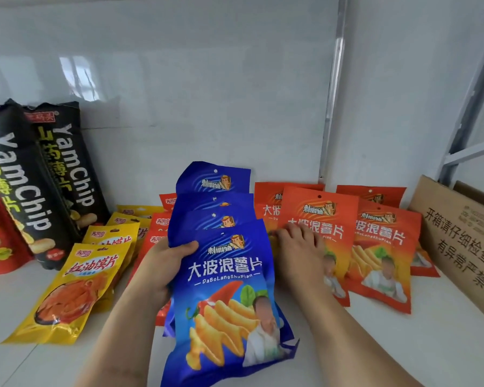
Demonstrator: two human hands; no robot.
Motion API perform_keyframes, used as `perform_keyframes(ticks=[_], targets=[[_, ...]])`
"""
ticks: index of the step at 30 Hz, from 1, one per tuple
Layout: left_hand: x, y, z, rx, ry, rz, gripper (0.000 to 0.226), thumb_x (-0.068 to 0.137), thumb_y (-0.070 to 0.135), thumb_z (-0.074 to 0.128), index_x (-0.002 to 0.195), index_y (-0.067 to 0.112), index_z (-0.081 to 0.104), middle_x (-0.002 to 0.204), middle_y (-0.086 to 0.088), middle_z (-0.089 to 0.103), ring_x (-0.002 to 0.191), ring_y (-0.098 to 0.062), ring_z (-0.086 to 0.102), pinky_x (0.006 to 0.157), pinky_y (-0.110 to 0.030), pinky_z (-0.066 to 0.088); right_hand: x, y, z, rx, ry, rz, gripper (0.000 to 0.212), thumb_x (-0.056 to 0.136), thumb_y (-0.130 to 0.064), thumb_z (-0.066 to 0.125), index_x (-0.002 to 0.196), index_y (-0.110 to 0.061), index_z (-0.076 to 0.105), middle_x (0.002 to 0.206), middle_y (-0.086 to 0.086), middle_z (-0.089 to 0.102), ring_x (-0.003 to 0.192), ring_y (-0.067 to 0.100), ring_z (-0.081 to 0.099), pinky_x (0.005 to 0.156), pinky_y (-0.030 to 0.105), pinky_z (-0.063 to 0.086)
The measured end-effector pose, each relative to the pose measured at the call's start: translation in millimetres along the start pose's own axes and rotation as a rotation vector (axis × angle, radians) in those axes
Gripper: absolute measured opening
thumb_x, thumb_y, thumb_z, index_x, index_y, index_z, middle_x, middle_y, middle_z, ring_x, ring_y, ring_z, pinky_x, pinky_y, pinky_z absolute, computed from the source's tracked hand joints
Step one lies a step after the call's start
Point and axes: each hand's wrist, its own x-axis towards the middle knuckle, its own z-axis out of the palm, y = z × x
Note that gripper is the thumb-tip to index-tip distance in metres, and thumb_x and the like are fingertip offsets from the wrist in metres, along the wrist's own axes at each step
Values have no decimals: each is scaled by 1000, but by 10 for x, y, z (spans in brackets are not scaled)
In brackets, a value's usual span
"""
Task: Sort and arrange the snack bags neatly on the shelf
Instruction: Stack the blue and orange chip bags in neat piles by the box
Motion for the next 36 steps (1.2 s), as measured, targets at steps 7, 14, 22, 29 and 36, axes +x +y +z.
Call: perform_keyframes(ticks=[7,14,22,29,36], targets=[[46,6,37,36,-21,-4,28,92,26,70,114,15,57,92,-11,79,78,-32,77,62,-39,60,58,276,-70,-3,-48,185,53,86,-62,52,129,-31,52,142,-4,48,137,24,34,114,45,19],[15,16,64,36,-70,-13,29,92,25,70,115,13,57,94,-12,79,82,-33,77,66,-41,61,23,510,-231,-4,-77,280,63,80,-67,56,131,-30,51,141,-4,48,138,23,34,114,43,19],[148,-40,383,17,-169,-113,30,92,12,68,121,7,59,103,-21,76,85,-37,74,77,-49,61,-57,798,-413,1,-85,405,64,81,-63,55,134,-27,51,143,-1,48,137,26,35,113,43,21],[336,30,448,181,-69,-14,43,87,13,76,124,13,54,105,-13,76,87,-34,75,81,-53,61,-63,822,-438,-16,-82,420,61,82,-60,56,132,-26,51,142,0,48,136,26,35,112,43,21],[301,150,558,432,-2,219,60,91,24,72,140,21,37,125,-3,61,83,-12,66,57,-26,53,-71,772,-537,21,-98,392,62,83,-64,56,135,-30,50,145,-1,46,139,25,33,116,47,20]])
